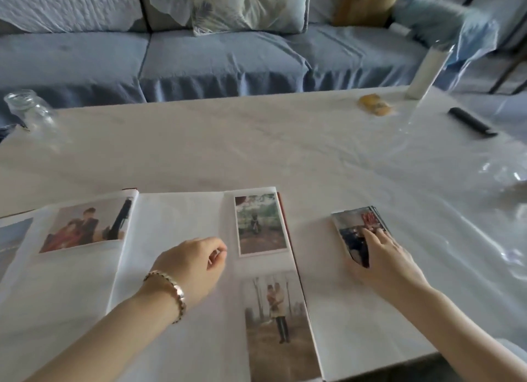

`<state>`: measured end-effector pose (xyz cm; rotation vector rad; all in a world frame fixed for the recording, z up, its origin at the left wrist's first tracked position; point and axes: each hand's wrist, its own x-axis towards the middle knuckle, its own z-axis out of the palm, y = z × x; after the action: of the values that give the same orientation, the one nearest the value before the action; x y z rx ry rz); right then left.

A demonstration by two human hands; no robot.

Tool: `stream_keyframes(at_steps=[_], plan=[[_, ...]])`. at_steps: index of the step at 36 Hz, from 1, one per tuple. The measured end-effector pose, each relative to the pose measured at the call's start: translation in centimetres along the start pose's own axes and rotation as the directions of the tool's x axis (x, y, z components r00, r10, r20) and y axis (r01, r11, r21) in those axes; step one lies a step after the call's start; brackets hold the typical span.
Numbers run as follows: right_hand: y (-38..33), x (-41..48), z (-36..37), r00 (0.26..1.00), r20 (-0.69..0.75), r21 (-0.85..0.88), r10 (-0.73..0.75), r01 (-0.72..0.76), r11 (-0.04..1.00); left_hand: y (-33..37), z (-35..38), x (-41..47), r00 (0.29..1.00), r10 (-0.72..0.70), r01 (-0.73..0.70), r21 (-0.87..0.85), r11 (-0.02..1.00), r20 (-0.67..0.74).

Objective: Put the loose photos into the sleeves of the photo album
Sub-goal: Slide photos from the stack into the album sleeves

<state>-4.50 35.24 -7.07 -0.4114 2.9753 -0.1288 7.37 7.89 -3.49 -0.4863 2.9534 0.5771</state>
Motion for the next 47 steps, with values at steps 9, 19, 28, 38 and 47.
stream_keyframes(at_steps=[9,19,28,38,47], plan=[[0.0,-0.7,0.0,0.997,-0.037,0.049,-0.071,0.073,0.996,-0.3,-0.6,-0.9,1.0,-0.03,0.03,-0.016,0.999,0.003],[-3.1,-2.6,-1.7,0.663,-0.634,0.034,-0.397,0.537,0.843,0.8,-0.4,-0.8,0.986,-0.134,0.165,-0.558,0.813,0.096],[-11.6,-3.3,-1.3,0.368,-0.568,-0.008,-0.736,0.892,0.452,0.7,-3.3,-2.5,0.918,-0.142,0.392,-0.9,0.191,0.37],[-20.7,-3.4,0.4,0.595,-0.355,0.278,-0.722,0.804,0.526,-9.6,-5.0,-5.7,0.752,-0.595,0.081,-0.855,0.511,-0.284],[-28.0,-2.6,1.8,0.621,-0.022,0.356,-0.784,0.737,0.574,-18.1,-6.5,-9.1,0.546,-0.719,0.134,-0.802,0.581,-0.43]])
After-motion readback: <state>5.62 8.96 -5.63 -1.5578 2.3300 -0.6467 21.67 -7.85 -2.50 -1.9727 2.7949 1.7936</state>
